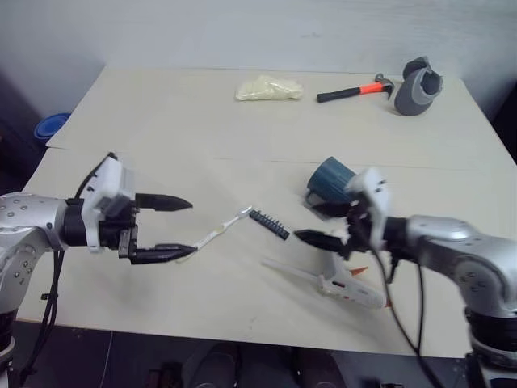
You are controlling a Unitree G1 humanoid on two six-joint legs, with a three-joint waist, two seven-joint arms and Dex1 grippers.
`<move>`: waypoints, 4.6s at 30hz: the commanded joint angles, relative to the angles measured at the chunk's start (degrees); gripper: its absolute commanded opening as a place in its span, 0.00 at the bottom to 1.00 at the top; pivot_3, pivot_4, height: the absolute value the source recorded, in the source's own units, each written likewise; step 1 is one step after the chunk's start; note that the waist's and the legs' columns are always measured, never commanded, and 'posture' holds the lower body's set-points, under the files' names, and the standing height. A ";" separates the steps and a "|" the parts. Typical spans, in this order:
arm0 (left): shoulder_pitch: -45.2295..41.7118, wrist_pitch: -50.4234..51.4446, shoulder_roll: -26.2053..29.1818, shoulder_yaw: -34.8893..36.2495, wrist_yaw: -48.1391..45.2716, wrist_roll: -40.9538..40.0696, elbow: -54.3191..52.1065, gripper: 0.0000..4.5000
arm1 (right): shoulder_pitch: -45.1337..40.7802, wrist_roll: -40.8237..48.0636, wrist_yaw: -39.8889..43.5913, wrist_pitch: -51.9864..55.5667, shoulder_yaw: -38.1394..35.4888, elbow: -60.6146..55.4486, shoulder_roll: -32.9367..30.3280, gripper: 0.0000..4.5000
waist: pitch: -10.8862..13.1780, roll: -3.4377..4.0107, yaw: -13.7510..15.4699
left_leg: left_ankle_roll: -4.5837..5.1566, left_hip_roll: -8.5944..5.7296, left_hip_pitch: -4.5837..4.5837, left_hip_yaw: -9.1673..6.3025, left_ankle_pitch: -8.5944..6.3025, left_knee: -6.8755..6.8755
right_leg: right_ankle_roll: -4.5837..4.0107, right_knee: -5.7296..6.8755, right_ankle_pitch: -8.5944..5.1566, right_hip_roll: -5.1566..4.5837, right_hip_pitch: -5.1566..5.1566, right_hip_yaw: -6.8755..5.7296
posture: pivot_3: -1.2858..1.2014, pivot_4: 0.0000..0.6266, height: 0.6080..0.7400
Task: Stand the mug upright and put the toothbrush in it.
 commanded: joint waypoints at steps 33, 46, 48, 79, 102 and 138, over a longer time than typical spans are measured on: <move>-12.85 -6.24 -5.34 -10.33 -1.56 3.41 2.27 1.00 | -3.30 -23.11 -5.67 -0.62 16.15 4.49 5.09 0.09 | -0.12 -0.19 0.14 | 0.03 -0.04 0.01 -0.01 -0.01 0.05 | -0.01 0.04 0.00 0.04 0.04 -0.08 | 0.52 0.24 1.00; -24.28 -8.19 -19.24 -20.34 -2.61 4.91 7.58 1.00 | 13.90 -1.99 18.53 13.64 -40.09 -7.76 -21.31 0.09 | -0.11 -0.22 1.81 | 0.28 -0.10 -0.12 0.06 -0.15 0.10 | 0.04 -0.18 0.02 -0.01 0.15 -0.29 | 0.52 0.24 1.00; -25.58 -8.85 -21.21 -21.26 -2.92 5.28 8.71 1.00 | 21.74 -4.37 20.54 11.40 -46.65 -5.37 -22.53 0.09 | -0.11 -0.23 1.85 | 0.30 -0.15 -0.11 0.14 -0.16 0.18 | 0.09 -0.15 0.05 -0.02 0.18 -0.26 | 0.52 0.24 1.00; -21.90 -7.71 -20.77 -20.30 -0.38 6.56 2.95 1.00 | 9.56 15.37 -9.05 28.53 -31.97 -6.63 1.65 0.83 | -0.17 -0.12 1.18 | 0.23 -0.09 -0.05 0.00 -0.13 0.28 | 0.10 -0.06 0.07 -0.10 0.16 -0.18 | 0.52 0.24 1.00; -22.56 -6.30 -19.10 -19.31 1.67 6.31 1.59 1.00 | 7.24 13.36 -29.61 28.52 -14.58 -1.39 14.50 0.64 | -0.21 -0.16 -0.29 | 0.17 0.01 0.05 0.05 -0.09 0.16 | 0.05 0.01 0.05 0.06 0.13 -0.16 | 0.52 0.24 1.00; -28.69 -10.36 -25.44 -20.76 0.75 7.86 8.92 1.00 | -5.73 -16.10 -7.69 -4.57 -20.01 40.60 -20.26 0.99 | -0.14 0.10 -0.09 | 0.29 -0.10 -0.07 0.25 -0.07 0.11 | 0.12 -0.12 0.08 -0.09 0.03 -0.13 | 0.52 0.24 1.00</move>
